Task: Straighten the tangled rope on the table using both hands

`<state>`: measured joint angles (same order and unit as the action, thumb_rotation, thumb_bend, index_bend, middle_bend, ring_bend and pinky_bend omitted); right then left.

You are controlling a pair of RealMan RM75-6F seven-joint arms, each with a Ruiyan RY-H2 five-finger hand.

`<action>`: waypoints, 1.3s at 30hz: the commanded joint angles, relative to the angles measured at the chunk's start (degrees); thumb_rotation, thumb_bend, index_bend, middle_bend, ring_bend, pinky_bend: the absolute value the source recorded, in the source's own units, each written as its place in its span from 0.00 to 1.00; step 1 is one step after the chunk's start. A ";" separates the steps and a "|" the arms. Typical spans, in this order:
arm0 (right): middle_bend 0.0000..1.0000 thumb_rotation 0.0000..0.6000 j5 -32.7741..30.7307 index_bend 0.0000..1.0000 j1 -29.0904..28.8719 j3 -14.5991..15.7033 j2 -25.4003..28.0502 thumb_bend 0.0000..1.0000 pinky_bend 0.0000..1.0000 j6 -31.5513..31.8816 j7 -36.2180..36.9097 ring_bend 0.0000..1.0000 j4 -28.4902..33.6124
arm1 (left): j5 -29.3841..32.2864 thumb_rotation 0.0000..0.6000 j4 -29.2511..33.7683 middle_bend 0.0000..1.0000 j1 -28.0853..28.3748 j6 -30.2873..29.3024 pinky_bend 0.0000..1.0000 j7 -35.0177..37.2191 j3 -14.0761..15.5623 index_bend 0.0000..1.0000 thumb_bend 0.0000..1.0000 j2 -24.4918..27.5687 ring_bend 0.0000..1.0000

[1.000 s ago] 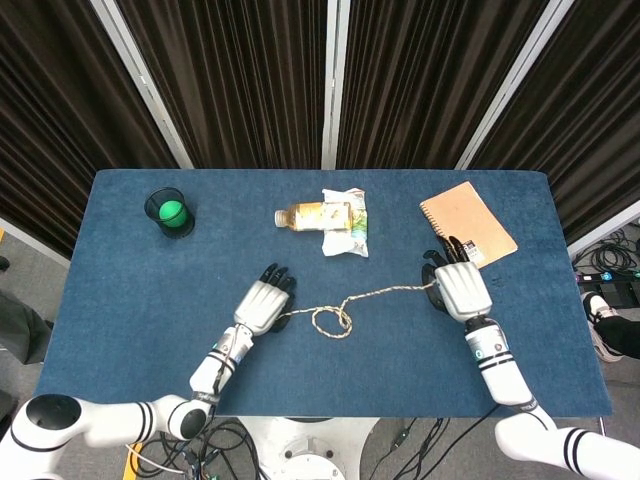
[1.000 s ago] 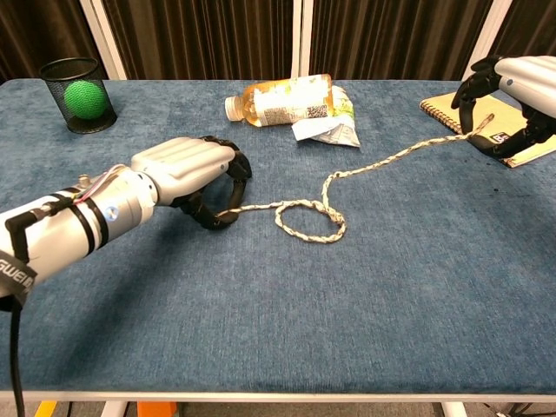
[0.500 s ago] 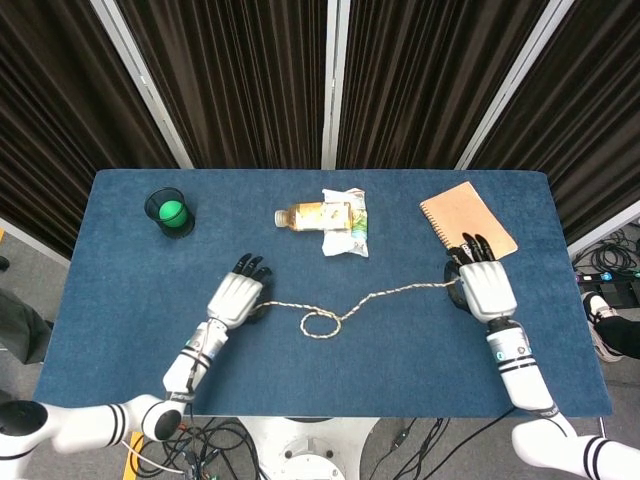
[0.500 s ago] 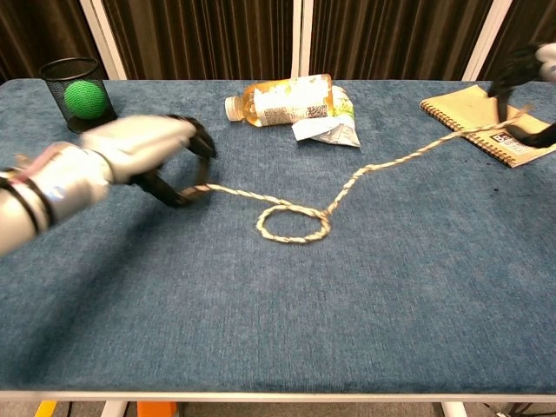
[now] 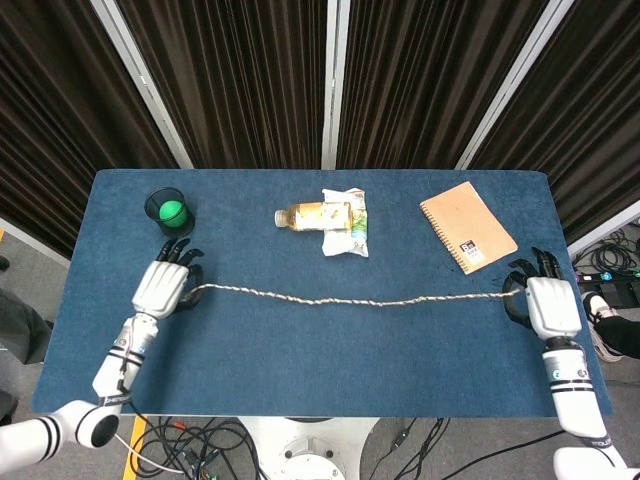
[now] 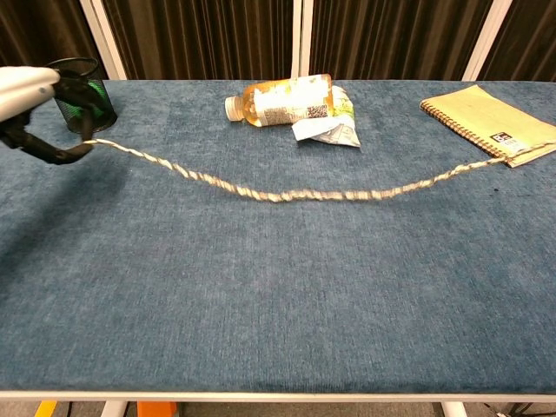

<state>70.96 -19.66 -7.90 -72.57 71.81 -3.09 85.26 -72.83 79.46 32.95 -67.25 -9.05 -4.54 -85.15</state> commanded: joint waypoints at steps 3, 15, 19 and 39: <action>0.26 1.00 0.31 0.64 0.89 0.54 -0.84 0.49 0.00 -0.38 1.69 0.00 -1.48 | -1.36 0.98 -1.70 0.22 -1.09 0.81 0.00 1.48 1.09 0.59 0.38 0.88 0.07; 0.26 1.00 2.39 0.64 0.50 1.74 -7.26 0.49 0.00 -3.38 5.58 0.00 -9.03 | -2.32 0.98 -7.54 0.22 -2.86 2.82 0.00 4.89 2.00 0.59 0.38 -1.55 0.07; 0.26 1.00 3.02 0.61 0.20 2.27 -10.01 0.47 0.00 -4.67 6.72 0.00 -12.48 | -2.85 0.98 -9.84 0.22 -3.02 3.61 0.00 5.61 2.23 0.57 0.38 -3.01 0.07; 0.16 1.00 7.23 0.12 5.30 2.07 2.45 0.33 0.00 4.00 5.80 0.00 -3.29 | -2.13 1.00 -0.44 0.20 -11.08 -8.37 0.00 5.32 -0.88 0.24 0.13 6.58 0.07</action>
<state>77.26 -15.94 -5.87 -72.84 73.71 2.71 79.63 -75.60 76.99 23.95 -73.18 -3.61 -4.68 -80.90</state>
